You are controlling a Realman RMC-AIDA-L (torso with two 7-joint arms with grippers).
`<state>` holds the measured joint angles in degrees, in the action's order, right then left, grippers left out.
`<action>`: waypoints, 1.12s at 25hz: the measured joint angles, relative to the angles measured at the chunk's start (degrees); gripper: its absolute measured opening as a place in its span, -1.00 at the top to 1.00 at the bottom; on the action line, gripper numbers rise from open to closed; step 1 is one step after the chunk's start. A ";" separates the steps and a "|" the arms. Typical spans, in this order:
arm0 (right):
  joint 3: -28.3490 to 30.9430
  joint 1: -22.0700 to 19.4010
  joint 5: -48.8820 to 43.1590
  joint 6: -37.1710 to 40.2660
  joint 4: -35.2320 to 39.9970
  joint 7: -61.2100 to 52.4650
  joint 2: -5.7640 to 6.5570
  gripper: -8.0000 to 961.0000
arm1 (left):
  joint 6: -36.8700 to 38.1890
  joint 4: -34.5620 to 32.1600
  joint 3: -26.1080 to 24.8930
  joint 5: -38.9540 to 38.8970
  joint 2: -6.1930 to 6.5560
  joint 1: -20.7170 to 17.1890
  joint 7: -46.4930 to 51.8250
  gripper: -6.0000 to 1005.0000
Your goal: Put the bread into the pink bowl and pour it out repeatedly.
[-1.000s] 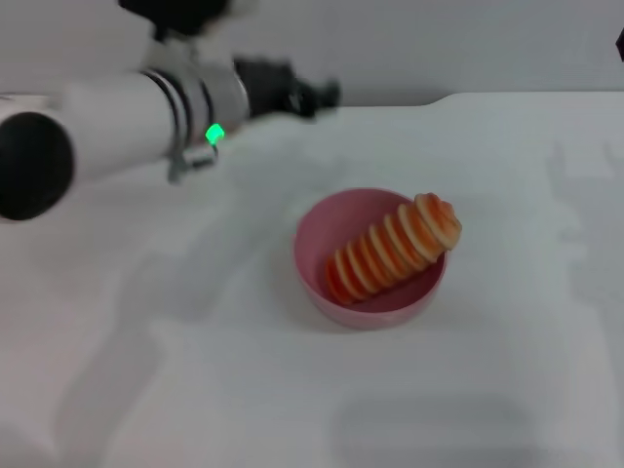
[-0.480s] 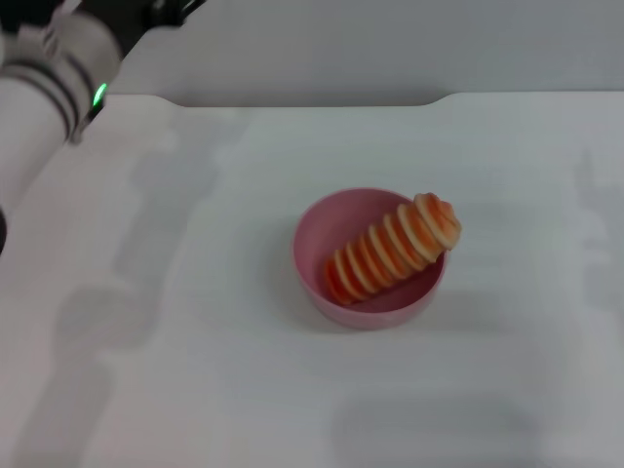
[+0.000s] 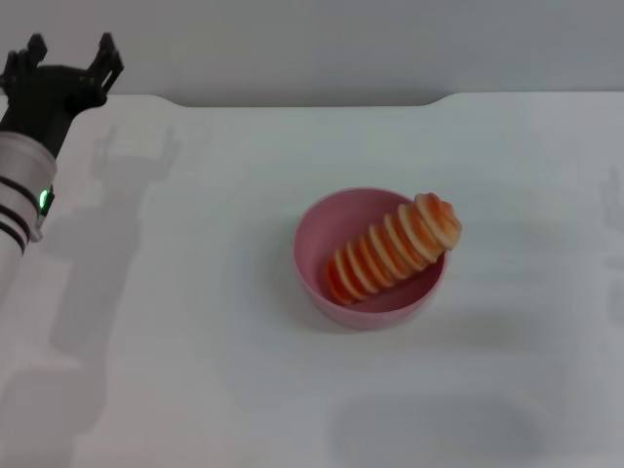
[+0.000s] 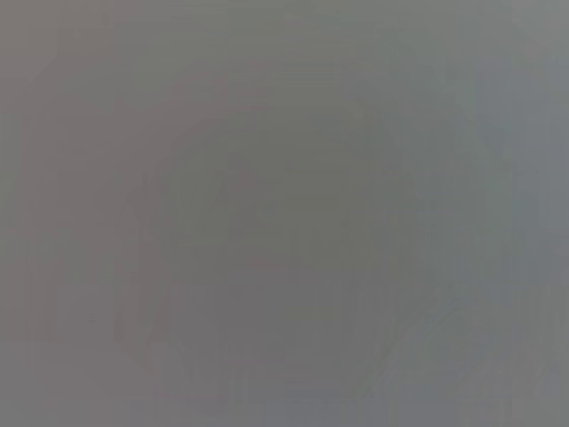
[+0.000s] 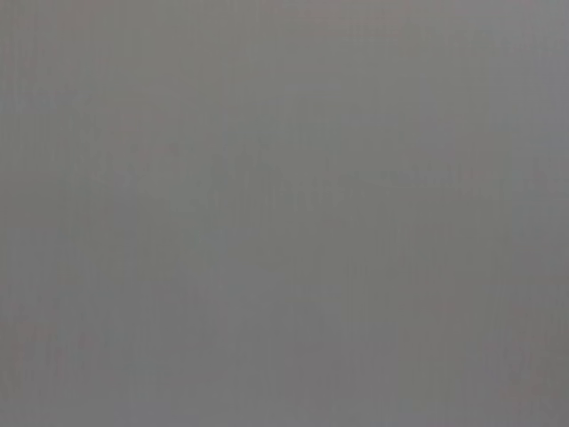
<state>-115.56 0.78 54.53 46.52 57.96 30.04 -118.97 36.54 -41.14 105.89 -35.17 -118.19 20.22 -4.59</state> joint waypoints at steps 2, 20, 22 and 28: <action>-1.05 0.14 -0.31 2.32 -1.50 -1.46 0.04 -0.38 | 1.58 1.84 0.47 0.23 -0.06 0.15 1.67 -0.70; -4.96 3.45 -0.40 8.78 -7.54 -5.51 0.21 -0.38 | 2.10 3.21 3.14 -0.01 -0.08 -0.12 2.17 -0.70; -4.96 3.88 -0.40 8.79 -7.84 -5.51 0.26 -0.38 | 2.15 3.21 3.15 0.00 -0.12 -0.21 2.17 -0.70; -4.69 4.87 -0.40 8.81 -8.75 -5.52 0.30 -0.38 | 2.47 2.89 3.94 -0.06 -0.22 -0.49 2.19 -0.70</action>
<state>-120.26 5.65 54.13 55.33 49.20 24.52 -118.66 39.01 -38.26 109.82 -35.22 -118.41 19.73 -2.40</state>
